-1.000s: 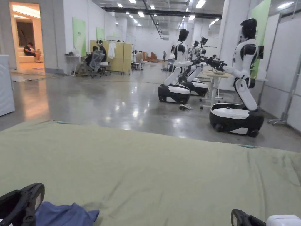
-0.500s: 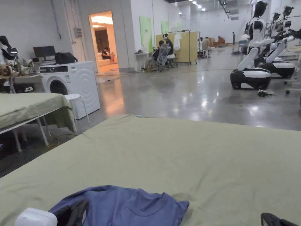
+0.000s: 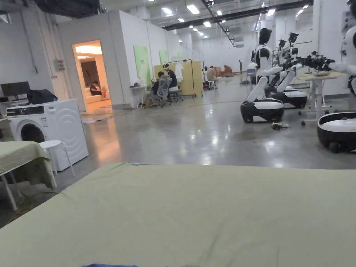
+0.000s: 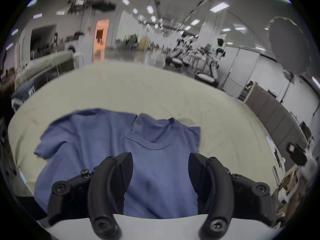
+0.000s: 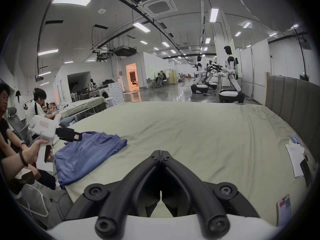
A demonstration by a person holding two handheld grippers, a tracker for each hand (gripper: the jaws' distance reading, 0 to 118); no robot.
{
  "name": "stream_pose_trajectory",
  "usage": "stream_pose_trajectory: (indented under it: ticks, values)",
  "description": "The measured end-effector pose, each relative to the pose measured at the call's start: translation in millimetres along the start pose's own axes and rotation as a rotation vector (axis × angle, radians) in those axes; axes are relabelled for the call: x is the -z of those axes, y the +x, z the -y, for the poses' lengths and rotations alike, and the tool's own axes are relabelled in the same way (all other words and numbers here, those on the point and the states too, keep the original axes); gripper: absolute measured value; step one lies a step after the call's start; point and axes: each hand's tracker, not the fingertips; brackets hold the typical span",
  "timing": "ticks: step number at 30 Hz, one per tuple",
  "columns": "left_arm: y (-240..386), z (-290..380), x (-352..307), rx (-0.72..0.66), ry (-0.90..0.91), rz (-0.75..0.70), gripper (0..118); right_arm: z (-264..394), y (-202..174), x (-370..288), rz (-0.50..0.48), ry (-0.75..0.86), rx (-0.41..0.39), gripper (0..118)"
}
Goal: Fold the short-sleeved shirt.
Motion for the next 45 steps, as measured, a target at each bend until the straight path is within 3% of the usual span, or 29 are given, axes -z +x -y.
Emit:
stream_pose_trajectory:
  ticks: [6,10,11,12,13,17,20,23,29,31,35,40,45]
  values:
    - [-1.1,4.4,65.1,0.127,-0.151,-0.116,67,14.5,17.3,-1.0,0.040,-0.059,-0.002,0]
    - [5.0,18.7,94.9,0.228,-0.233,-0.182,60,22.7,29.8,4.5,0.043,-0.091,0.065,0]
    - [7.2,17.5,91.5,0.225,-0.216,-0.179,49,24.5,32.2,4.9,0.041,-0.096,0.076,0]
    - [10.5,18.7,88.7,0.224,-0.217,-0.176,23,26.6,34.1,4.7,0.045,-0.097,0.086,0]
    - [12.5,16.5,86.6,0.228,-0.210,-0.168,11,28.2,35.9,4.6,0.049,-0.100,0.096,0]
    - [24.0,17.1,88.5,0.280,-0.210,-0.208,10,29.6,44.6,1.5,0.044,-0.115,0.147,0]
    - [25.3,-3.2,66.4,0.162,-0.110,-0.136,10,28.7,53.5,-8.4,0.059,-0.108,0.141,0]
    - [50.0,-40.3,38.5,0.141,0.008,-0.077,10,24.7,60.8,-17.3,0.076,-0.094,0.144,0]
    - [133.4,-113.3,-1.9,0.265,0.200,0.066,10,13.5,71.5,-40.8,0.110,-0.046,0.171,0]
    - [167.3,-132.0,1.3,0.265,0.209,0.104,10,12.6,79.1,-48.7,0.124,-0.038,0.173,0]
    - [270.7,-141.2,20.5,0.405,0.190,0.261,10,13.8,93.0,-69.8,0.178,-0.006,0.178,0]
    - [412.2,-94.1,62.5,0.557,0.088,0.471,10,18.6,105.0,-101.1,0.261,0.023,0.207,0]
    - [532.3,47.8,107.8,0.711,-0.147,0.668,10,33.2,120.8,-140.5,0.379,0.022,0.236,0]
